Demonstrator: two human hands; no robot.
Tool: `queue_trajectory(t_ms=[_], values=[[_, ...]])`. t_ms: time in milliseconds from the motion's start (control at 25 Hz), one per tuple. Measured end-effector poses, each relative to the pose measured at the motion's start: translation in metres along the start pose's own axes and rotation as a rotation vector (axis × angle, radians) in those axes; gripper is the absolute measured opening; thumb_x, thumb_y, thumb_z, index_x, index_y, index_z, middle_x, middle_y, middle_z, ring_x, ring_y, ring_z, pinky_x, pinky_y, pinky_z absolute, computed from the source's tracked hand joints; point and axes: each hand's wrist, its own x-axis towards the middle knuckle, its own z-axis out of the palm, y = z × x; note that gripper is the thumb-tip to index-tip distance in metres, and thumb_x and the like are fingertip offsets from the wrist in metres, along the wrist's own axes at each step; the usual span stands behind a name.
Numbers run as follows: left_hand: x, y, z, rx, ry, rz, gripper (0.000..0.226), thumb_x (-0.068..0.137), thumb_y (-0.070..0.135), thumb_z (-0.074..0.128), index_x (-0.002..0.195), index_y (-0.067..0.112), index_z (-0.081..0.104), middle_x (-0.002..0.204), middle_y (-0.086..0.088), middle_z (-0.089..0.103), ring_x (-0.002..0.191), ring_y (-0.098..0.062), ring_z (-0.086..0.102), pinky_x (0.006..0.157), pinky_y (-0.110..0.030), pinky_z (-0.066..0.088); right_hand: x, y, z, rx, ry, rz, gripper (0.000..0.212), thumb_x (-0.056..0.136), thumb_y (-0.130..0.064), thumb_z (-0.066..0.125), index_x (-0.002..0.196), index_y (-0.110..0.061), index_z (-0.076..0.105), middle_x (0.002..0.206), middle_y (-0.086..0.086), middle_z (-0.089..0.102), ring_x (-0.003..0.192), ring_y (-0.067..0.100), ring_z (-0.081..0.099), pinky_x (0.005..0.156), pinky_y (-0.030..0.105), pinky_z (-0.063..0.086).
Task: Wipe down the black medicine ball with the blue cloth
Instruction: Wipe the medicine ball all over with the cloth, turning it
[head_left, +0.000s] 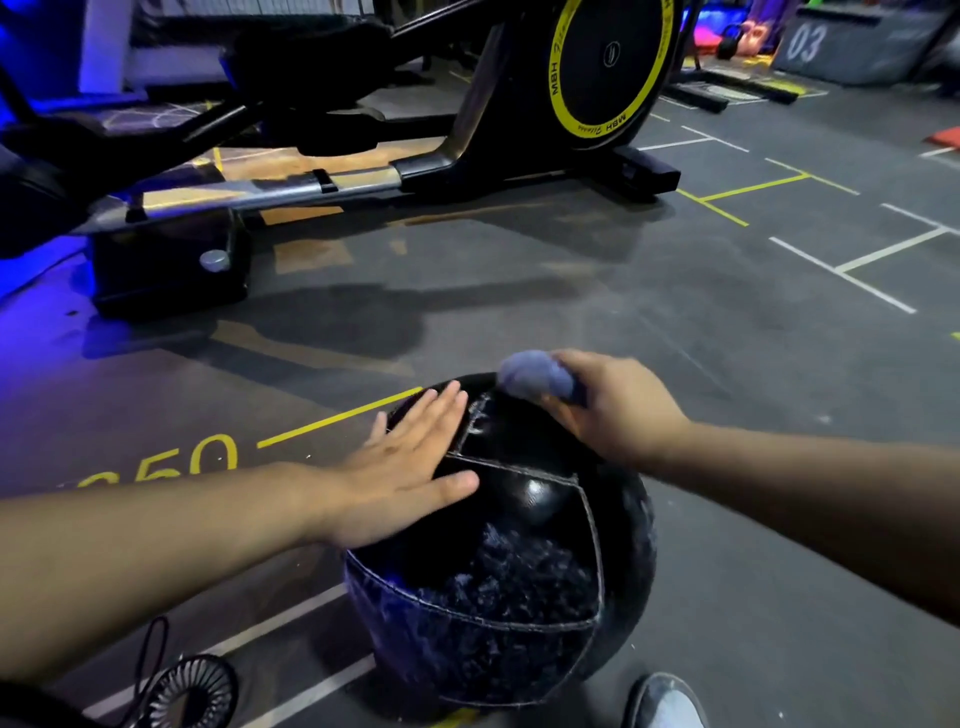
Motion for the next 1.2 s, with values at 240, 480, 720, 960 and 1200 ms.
queue_trajectory(t_ms=[240,480,720,960,1200], values=[[-0.003,0.016,0.002,0.129,-0.011,0.134,0.089,0.096,0.062,0.028,0.145,0.021,-0.033,0.149,0.014,-0.044,0.136,0.002,-0.038,0.119,-0.046,-0.013,0.01,0.008,0.0,0.117,-0.063,0.249,0.013,0.082,-0.029,0.061,0.095,-0.025,0.063,0.085,-0.005,0.067,0.094,0.03,0.065,0.075,0.032,0.048],[0.01,-0.01,-0.008,0.039,-0.022,-0.001,0.073,0.099,0.041,0.023,0.143,0.026,-0.032,0.153,0.015,-0.035,0.14,0.0,-0.031,0.118,-0.052,-0.011,-0.046,-0.05,0.008,-0.072,0.022,-0.28,0.059,0.076,-0.054,0.056,0.128,-0.027,0.062,0.13,0.008,0.062,0.107,0.033,0.061,0.092,0.04,0.051],[0.023,-0.023,-0.013,0.038,0.002,-0.035,0.061,0.102,0.038,0.013,0.147,0.03,-0.027,0.153,0.019,-0.033,0.14,0.002,-0.029,0.118,-0.05,-0.015,-0.064,-0.042,0.024,-0.25,0.048,-0.593,0.041,0.098,-0.041,0.049,0.133,-0.022,0.059,0.132,0.025,0.056,0.099,0.04,0.059,0.086,0.049,0.049],[0.019,-0.027,-0.01,0.056,0.034,-0.036,0.063,0.101,0.05,0.012,0.148,0.032,-0.026,0.154,0.02,-0.032,0.141,0.002,-0.026,0.118,-0.052,-0.012,-0.099,-0.041,0.028,-0.304,-0.049,-1.077,0.041,0.1,-0.024,0.033,0.131,-0.03,0.06,0.134,0.011,0.059,0.104,0.033,0.06,0.096,0.045,0.042],[0.019,-0.027,-0.007,0.002,0.05,-0.064,0.06,0.101,0.049,0.013,0.146,0.037,-0.026,0.152,0.025,-0.032,0.14,0.004,-0.027,0.118,-0.051,-0.011,-0.032,0.01,0.006,-0.029,0.133,-0.384,0.04,0.09,-0.037,0.061,0.127,-0.024,0.065,0.121,0.02,0.06,0.104,0.037,0.062,0.091,0.033,0.047]])
